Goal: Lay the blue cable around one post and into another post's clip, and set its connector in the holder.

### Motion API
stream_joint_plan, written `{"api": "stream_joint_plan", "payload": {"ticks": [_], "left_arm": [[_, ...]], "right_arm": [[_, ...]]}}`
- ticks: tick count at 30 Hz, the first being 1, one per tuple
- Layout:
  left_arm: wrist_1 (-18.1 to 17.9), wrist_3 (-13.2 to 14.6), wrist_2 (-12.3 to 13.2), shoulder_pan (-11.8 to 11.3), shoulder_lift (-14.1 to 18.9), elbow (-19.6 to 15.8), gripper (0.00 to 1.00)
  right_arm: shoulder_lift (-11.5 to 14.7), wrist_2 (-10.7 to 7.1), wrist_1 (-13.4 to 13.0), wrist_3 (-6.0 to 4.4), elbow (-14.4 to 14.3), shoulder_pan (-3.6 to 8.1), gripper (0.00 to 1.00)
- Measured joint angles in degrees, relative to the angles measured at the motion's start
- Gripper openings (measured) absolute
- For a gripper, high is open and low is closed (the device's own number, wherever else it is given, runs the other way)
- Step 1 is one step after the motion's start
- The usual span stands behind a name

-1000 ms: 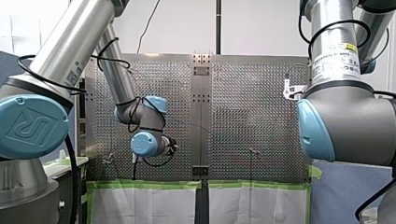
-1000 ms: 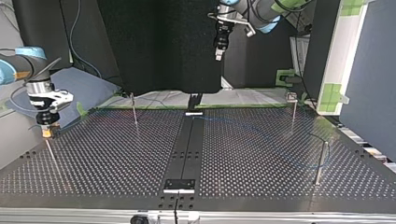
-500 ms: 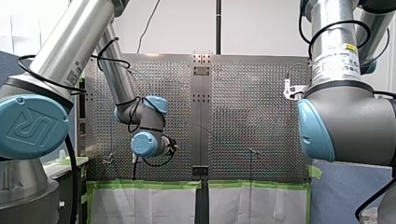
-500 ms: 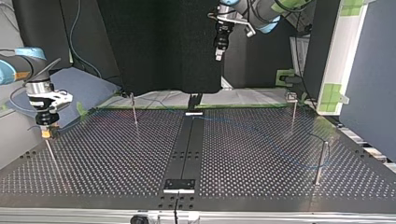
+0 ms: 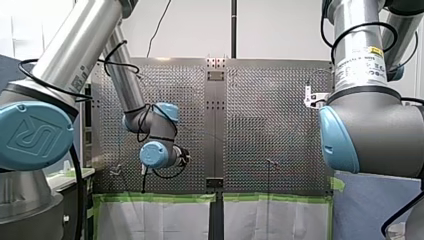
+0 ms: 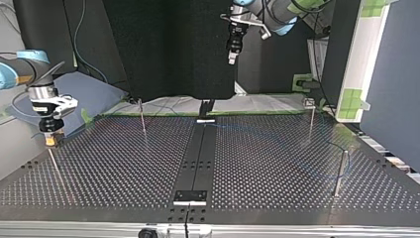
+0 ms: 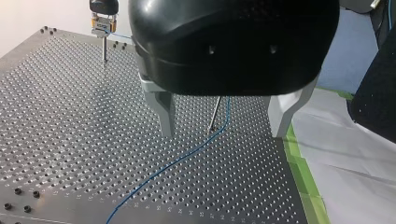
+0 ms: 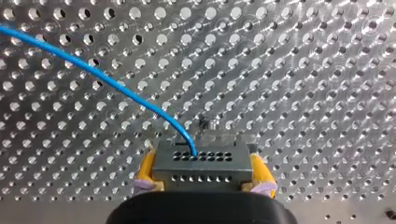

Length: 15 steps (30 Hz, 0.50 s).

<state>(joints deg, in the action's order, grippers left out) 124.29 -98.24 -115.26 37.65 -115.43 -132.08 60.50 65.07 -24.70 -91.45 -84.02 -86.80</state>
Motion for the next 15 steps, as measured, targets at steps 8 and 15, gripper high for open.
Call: {"api": "stream_joint_plan", "payload": {"ticks": [8, 15], "left_arm": [[0.28, 0.06, 0.00, -0.04, 0.00, 0.00, 1.00], [0.74, 0.25, 0.00, -0.26, 0.00, 0.00, 1.00]], "right_arm": [[-0.15, -0.55, -0.37, -0.06, 0.03, 0.07, 0.00], [-0.18, -0.78, -0.39, -0.36, 0.84, 0.29, 0.00]]}}
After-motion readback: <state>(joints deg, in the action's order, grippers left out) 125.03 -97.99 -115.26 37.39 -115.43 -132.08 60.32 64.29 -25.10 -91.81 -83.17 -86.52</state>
